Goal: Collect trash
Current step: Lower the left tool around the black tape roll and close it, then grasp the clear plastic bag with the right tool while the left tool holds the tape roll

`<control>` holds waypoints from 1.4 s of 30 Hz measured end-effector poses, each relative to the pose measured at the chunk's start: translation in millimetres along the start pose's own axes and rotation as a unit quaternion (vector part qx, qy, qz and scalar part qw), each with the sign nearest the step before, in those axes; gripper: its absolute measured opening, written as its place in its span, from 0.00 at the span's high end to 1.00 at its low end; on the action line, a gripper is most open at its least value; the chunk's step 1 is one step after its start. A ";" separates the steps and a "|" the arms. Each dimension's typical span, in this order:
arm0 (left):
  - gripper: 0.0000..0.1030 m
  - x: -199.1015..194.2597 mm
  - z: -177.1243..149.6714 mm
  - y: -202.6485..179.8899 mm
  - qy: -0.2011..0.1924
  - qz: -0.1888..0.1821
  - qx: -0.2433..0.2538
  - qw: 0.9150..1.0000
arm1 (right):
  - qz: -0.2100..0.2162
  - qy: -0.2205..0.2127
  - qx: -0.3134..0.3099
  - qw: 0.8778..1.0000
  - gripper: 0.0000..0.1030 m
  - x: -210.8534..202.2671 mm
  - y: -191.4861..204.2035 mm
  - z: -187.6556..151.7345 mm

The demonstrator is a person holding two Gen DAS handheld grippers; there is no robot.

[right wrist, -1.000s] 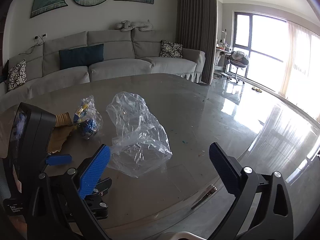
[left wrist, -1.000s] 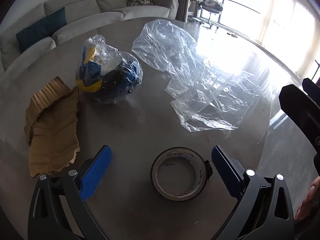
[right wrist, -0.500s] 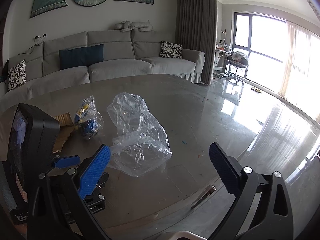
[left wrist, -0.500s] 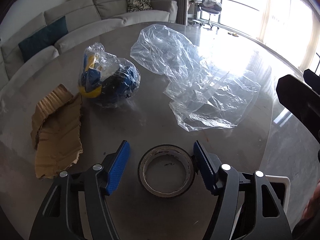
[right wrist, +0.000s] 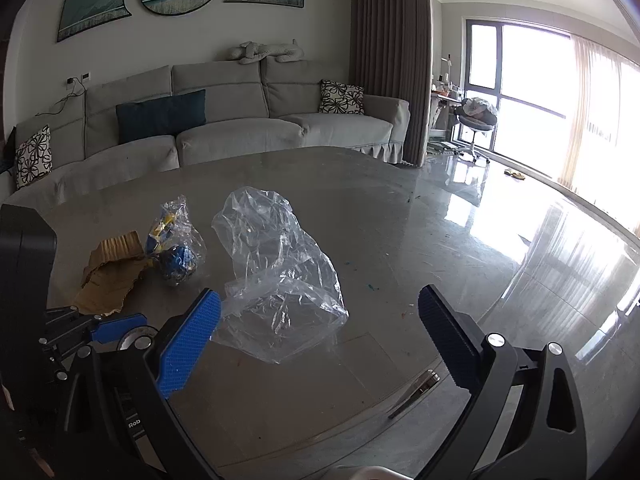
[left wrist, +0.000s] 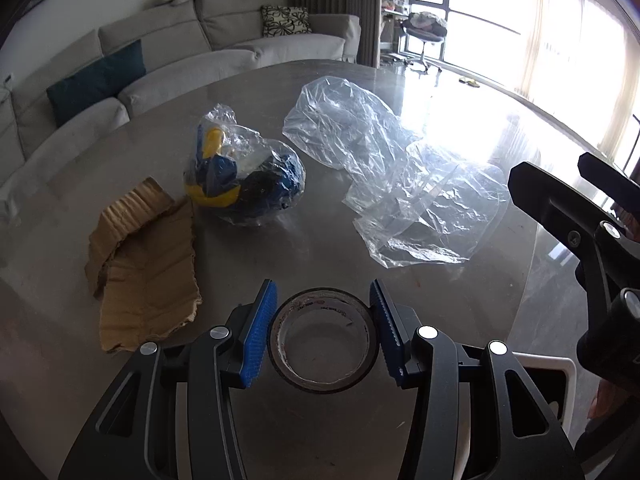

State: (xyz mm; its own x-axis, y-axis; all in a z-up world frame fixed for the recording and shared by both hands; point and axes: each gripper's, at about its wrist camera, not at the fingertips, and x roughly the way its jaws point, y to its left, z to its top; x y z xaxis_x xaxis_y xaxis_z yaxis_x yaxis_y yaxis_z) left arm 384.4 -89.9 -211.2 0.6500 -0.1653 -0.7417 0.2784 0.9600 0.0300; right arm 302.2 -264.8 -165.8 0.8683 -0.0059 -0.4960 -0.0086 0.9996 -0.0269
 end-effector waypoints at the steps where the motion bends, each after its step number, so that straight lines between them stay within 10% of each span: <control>1: 0.52 -6.6 2.0 3.6 -0.012 0.009 0.002 1.000 | 0.001 0.003 0.002 1.000 0.05 3.8 0.7 -0.3; 9: 0.52 -44.0 11.3 31.4 -0.069 0.029 -0.011 0.997 | 0.009 0.035 0.023 0.999 0.05 47.3 9.4 0.1; 25: 0.52 -34.7 16.6 55.5 -0.059 0.026 -0.040 0.997 | 0.021 0.149 0.058 0.987 0.06 108.6 17.0 -7.0; 28: 0.52 -34.0 15.6 55.0 -0.058 0.026 -0.042 0.997 | 0.010 0.147 0.038 0.988 0.17 106.2 22.6 -7.5; 34: 0.52 -34.3 13.7 49.4 -0.060 0.025 -0.031 0.997 | 0.018 0.137 -0.002 0.990 0.85 94.0 33.6 -15.1; 42: 0.52 -43.0 7.4 37.6 -0.066 0.014 -0.017 0.998 | 0.012 0.100 -0.027 0.995 0.91 55.3 37.2 -8.9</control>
State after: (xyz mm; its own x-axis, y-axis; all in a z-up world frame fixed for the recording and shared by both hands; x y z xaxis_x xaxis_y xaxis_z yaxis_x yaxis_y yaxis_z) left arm 372.2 -48.3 -173.2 0.7450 -0.1653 -0.6463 0.2367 0.9713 0.0244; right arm 345.5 -228.2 -202.0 0.7517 0.0079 -0.6595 -0.0599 0.9966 -0.0563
